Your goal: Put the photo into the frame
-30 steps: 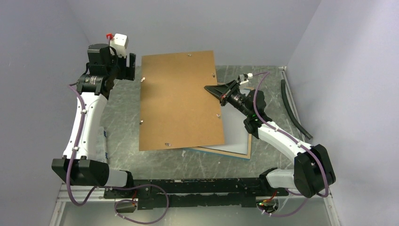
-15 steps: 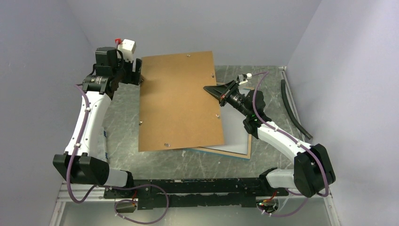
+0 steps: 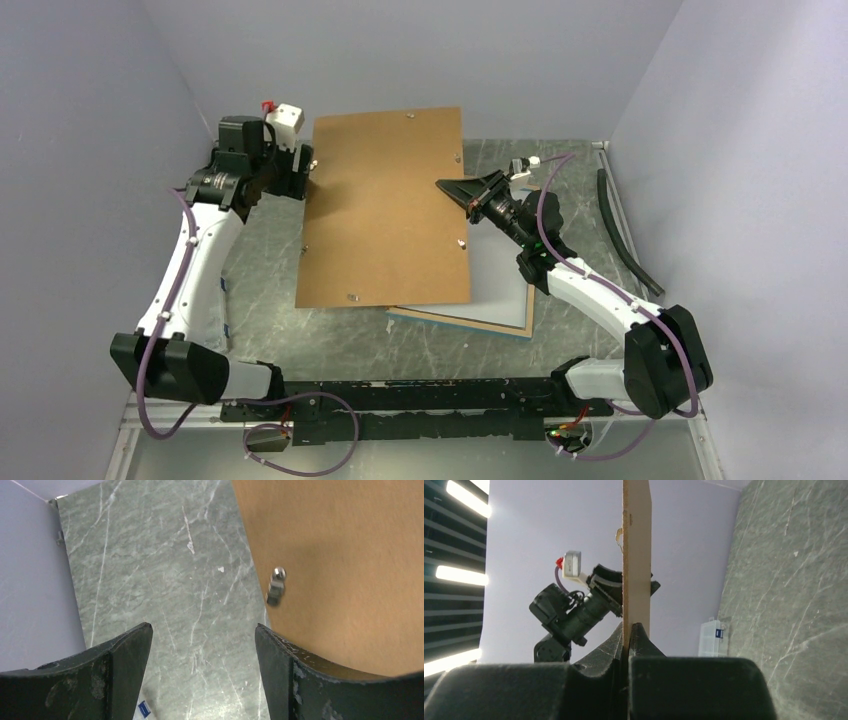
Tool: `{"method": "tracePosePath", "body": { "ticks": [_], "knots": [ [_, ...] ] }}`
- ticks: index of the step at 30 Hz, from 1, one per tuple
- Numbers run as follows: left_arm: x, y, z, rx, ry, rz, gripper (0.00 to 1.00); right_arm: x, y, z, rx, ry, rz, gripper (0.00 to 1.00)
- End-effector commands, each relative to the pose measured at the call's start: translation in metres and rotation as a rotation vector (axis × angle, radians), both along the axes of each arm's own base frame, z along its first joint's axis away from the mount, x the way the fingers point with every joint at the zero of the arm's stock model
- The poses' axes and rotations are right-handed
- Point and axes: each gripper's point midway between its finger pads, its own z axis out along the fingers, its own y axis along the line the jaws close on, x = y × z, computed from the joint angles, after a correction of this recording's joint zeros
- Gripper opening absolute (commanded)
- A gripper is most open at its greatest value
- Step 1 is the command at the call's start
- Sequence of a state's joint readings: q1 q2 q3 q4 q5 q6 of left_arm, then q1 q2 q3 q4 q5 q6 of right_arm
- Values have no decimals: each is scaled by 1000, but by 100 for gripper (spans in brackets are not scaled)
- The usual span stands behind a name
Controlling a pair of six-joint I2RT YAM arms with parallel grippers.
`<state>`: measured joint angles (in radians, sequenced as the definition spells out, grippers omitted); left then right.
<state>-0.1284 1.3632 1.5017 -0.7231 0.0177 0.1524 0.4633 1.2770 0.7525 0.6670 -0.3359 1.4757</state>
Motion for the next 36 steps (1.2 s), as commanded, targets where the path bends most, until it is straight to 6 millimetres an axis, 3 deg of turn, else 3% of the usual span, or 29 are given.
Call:
{"method": "tracePosePath", "body": {
  "ticks": [1, 8, 18, 27, 32, 36],
  "knots": [
    [-29, -20, -1, -47, 24, -72, 81, -12, -10, 63, 127, -158, -25, 0],
    [-61, -20, -25, -55, 90, -85, 80, -2, -17, 64, 140, -155, -77, 0],
    [-93, -26, -32, -104, 132, -104, 78, 11, -21, 64, 138, -155, -131, 0],
    [-113, -40, -48, -136, 205, -140, 76, 23, -26, 53, 91, -141, -195, 0],
    [-118, -50, -58, -134, 245, -179, 79, 36, -47, 37, 58, -119, -256, 0],
    [-116, -54, -66, -109, 290, -215, 90, 45, -76, 13, 39, -81, -290, 0]
  ]
}}
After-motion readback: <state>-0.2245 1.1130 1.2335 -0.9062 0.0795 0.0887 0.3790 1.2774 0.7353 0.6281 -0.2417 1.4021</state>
